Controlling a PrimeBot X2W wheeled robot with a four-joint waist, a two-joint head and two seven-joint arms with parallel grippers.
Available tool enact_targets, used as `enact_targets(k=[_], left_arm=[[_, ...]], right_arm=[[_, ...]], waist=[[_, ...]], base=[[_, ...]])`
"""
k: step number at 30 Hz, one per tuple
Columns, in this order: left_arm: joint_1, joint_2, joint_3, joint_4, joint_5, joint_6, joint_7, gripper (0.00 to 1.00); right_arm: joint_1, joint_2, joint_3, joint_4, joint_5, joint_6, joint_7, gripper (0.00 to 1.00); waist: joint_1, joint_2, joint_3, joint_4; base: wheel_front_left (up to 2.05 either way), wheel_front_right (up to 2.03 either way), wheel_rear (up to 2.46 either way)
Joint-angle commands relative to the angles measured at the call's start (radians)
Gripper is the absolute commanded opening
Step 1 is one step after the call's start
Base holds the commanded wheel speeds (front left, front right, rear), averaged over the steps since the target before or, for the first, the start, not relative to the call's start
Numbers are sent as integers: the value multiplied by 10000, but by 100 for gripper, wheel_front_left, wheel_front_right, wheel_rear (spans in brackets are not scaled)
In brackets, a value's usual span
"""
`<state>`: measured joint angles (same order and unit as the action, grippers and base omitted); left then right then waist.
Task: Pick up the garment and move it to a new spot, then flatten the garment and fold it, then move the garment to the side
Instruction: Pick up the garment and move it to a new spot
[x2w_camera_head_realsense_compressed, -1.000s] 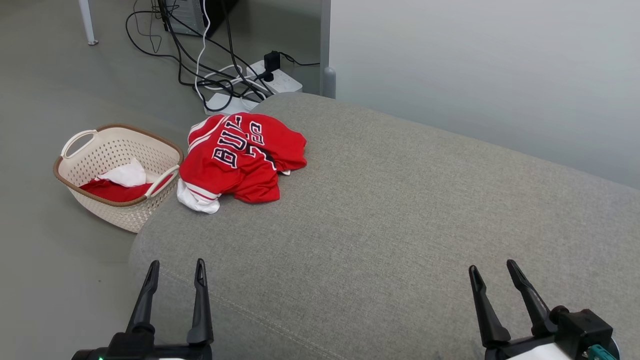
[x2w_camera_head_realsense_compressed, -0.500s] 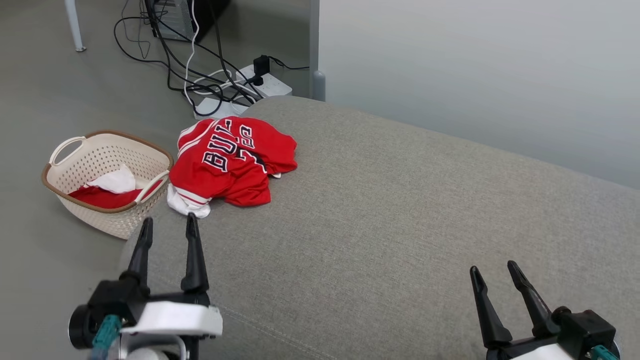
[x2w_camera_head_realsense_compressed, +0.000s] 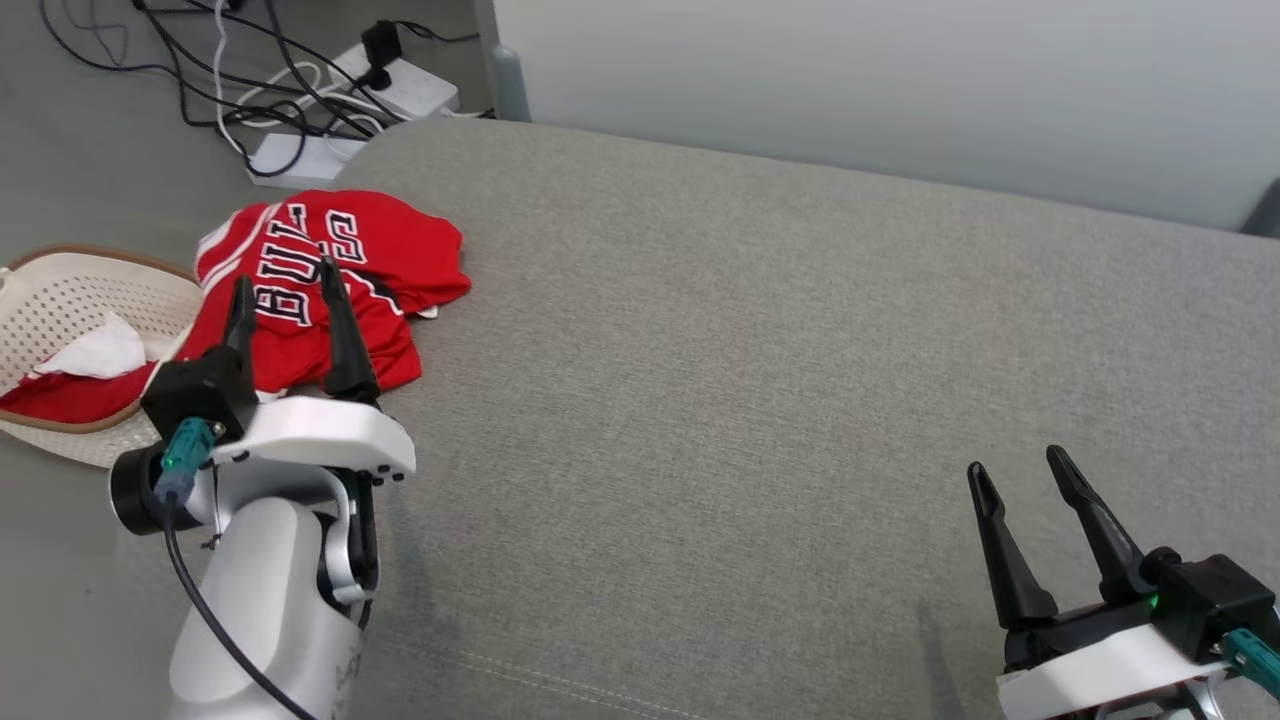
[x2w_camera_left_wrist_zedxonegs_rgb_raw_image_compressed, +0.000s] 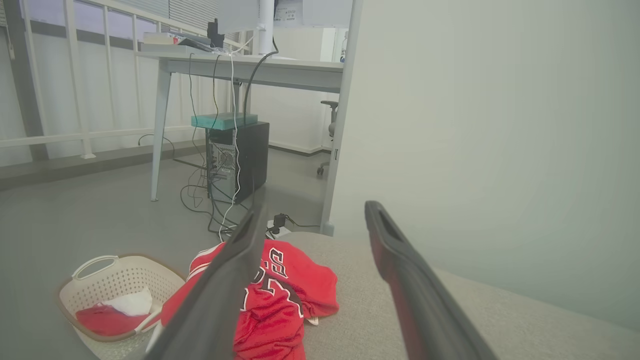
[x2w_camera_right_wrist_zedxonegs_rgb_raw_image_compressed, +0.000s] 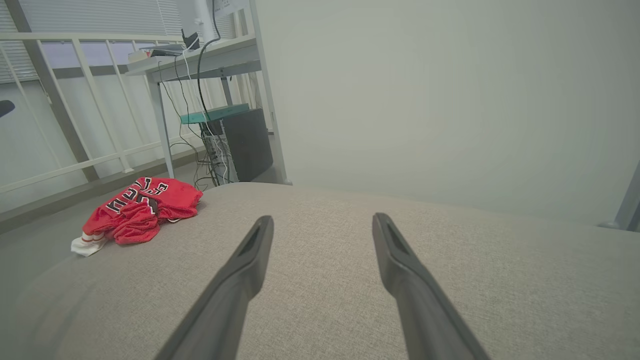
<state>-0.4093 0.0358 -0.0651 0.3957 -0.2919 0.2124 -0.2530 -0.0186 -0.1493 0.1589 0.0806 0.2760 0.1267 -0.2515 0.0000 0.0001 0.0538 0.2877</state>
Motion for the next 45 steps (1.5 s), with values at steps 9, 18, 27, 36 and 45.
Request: enact_targets(k=[9,18,27,36,45], left_arm=[[-2068,240,1256,2102,122,62,-88,100],[-2909,555,2029,3643,372,-35,-88,100],[-4043,1003,2451,5627,376,-114,-88,100],[-4772,1099,2695,6666,248,-152,-88,100],[-5435,1345,2810,7382,236,-84,-88,100]], right_arm=[[-719,-467,185,-357,64,40,-103,100],[-952,-664,1,-496,107,40,-103,100],[-1198,-910,-21,-807,240,40,-103,100],[-1268,-1192,-60,-968,328,40,-103,100],[-1508,-1504,15,-1028,379,40,-103,100]], waist=[[0,-1,1319,-1068],[0,-1,1842,-1161],[0,-1,2493,-1250],[0,-1,3140,-1296],[0,-1,3716,-1418]], base=[[0,0,0],[0,0,0],[0,0,0],[0,0,0],[0,0,0]])
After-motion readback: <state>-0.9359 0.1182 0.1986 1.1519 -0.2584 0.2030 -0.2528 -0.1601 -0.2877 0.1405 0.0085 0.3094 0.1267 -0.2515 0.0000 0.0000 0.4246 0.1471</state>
